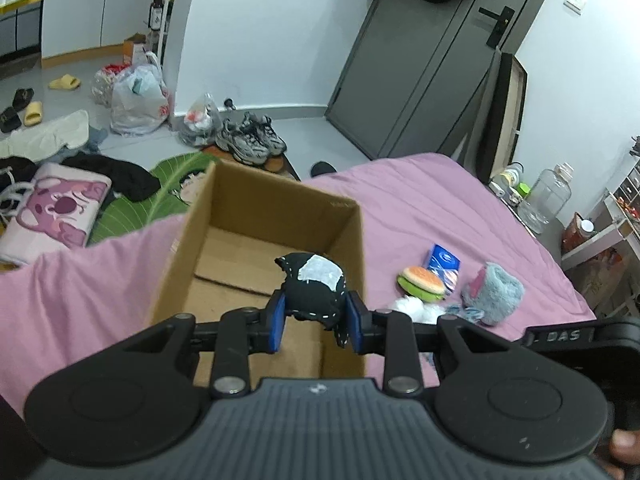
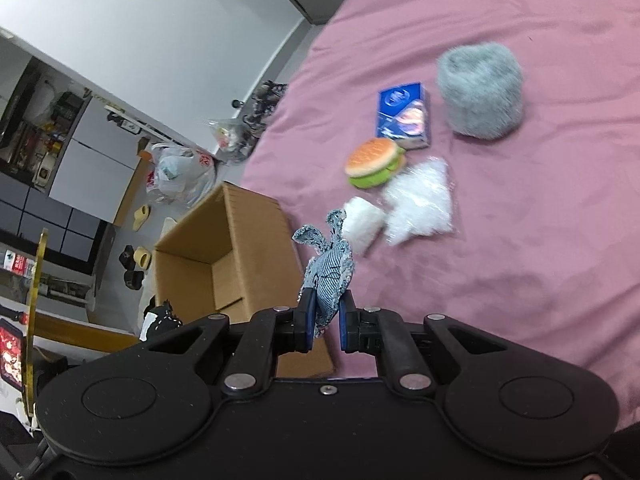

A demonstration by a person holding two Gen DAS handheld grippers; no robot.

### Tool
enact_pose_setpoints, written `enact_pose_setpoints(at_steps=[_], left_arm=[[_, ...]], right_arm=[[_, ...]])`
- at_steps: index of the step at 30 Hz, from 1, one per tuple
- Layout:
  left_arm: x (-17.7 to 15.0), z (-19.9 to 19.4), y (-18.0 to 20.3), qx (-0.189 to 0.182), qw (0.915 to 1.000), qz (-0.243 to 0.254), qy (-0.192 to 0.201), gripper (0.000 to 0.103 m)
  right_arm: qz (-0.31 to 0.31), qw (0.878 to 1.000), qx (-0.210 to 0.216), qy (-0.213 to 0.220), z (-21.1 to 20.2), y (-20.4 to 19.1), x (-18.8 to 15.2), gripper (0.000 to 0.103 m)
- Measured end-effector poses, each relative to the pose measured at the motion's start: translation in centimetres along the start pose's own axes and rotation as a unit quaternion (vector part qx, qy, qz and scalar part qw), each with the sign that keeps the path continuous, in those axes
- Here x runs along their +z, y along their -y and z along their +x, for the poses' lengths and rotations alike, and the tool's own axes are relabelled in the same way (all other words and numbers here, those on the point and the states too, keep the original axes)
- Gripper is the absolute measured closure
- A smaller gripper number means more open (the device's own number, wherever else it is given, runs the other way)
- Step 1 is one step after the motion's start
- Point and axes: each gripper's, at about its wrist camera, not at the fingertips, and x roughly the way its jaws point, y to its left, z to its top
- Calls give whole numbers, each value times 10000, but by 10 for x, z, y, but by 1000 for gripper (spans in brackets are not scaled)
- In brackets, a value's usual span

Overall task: Organize soft objects
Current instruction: 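Carry black plush in left tool while right tool carries fuzzy plush over box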

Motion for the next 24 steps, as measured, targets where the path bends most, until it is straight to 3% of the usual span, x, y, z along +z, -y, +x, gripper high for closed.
enact_pose_setpoints(at_steps=[14, 24], left_arm=[[38, 14, -29, 256, 9995, -23, 158, 72], [62, 43, -34, 356, 9992, -112, 130, 72]], right_arm=[[-876, 9954, 381, -46, 13, -65, 18, 91], [-1141, 9917, 584, -56, 34, -92, 39, 91]])
